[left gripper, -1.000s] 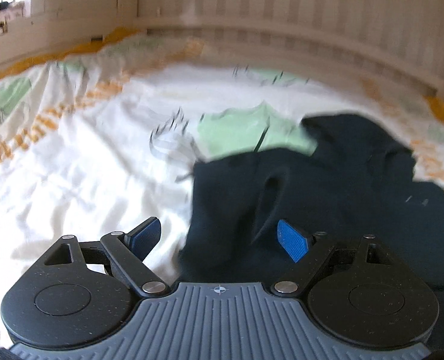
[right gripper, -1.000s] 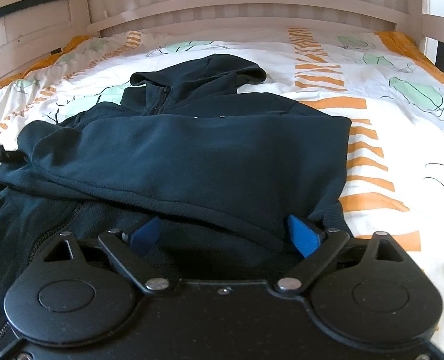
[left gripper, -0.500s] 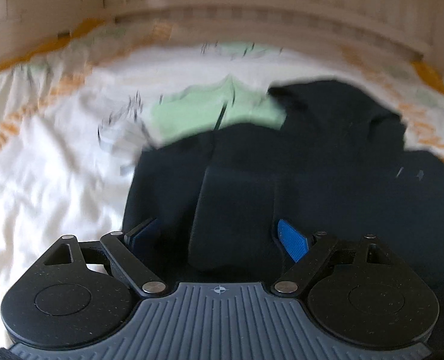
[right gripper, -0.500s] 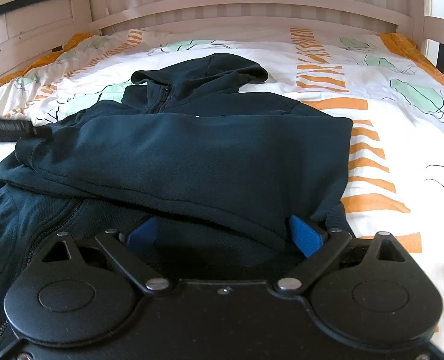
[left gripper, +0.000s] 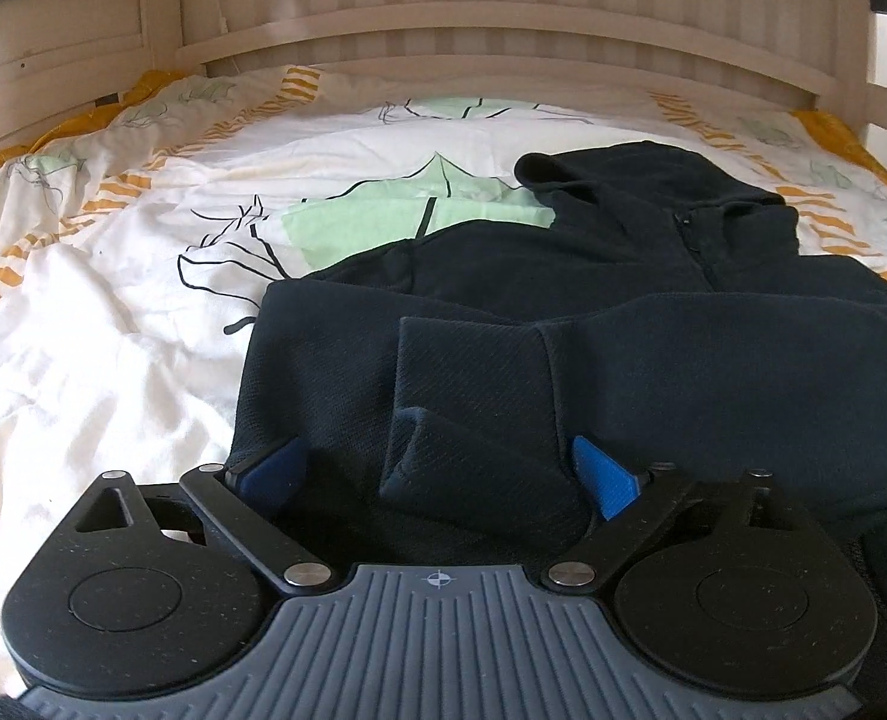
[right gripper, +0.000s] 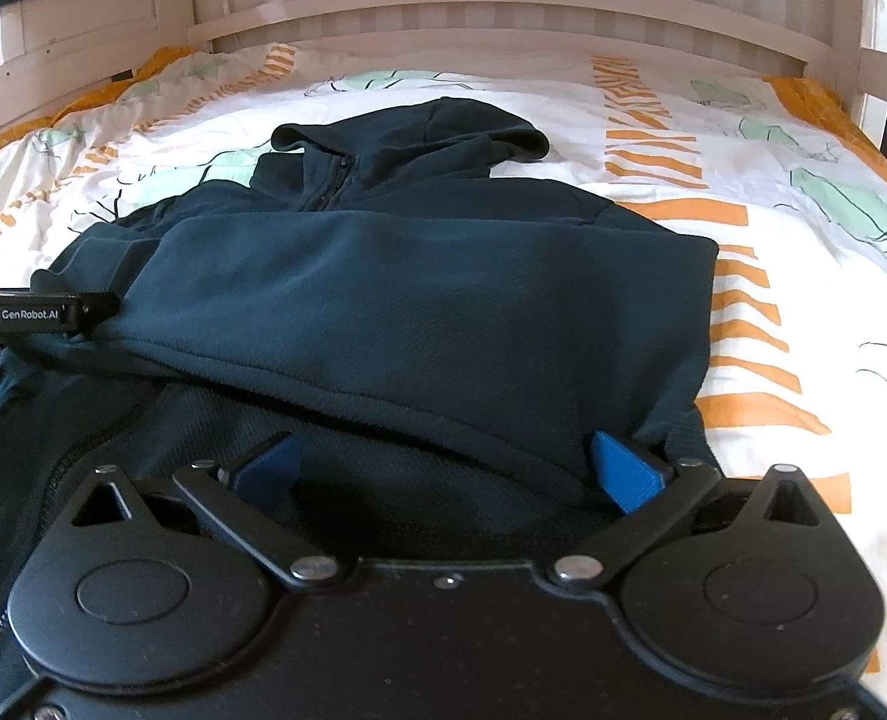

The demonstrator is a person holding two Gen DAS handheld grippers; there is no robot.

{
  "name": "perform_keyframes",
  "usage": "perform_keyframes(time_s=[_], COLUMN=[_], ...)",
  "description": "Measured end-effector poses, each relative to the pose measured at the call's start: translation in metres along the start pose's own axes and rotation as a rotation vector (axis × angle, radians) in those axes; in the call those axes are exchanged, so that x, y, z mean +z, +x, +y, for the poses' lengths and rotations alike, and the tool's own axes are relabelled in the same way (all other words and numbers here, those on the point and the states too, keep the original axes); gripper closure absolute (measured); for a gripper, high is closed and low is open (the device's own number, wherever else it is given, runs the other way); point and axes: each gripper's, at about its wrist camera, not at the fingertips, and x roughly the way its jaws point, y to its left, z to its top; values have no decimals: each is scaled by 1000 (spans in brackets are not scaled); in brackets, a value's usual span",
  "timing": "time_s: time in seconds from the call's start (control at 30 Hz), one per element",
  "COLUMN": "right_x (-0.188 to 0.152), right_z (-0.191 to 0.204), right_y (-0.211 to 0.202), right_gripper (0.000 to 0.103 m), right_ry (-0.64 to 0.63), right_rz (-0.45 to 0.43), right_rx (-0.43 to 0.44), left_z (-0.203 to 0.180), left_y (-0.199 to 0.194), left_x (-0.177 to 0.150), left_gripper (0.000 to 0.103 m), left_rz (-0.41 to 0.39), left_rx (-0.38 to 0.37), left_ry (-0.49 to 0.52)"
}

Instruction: Fold large clothes

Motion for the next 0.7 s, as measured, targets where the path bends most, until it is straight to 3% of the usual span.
perform_keyframes(time_s=[0.7], right_x=[-1], right_z=[8], right_y=[2], right_gripper=[1], right_ry=[-42], right_rz=[7], right_rx=[-39], left_z=[1], left_y=[-1], left_x=[-3], left_gripper=[4], left_rz=[-4], left_rx=[3], left_ry=[-1])
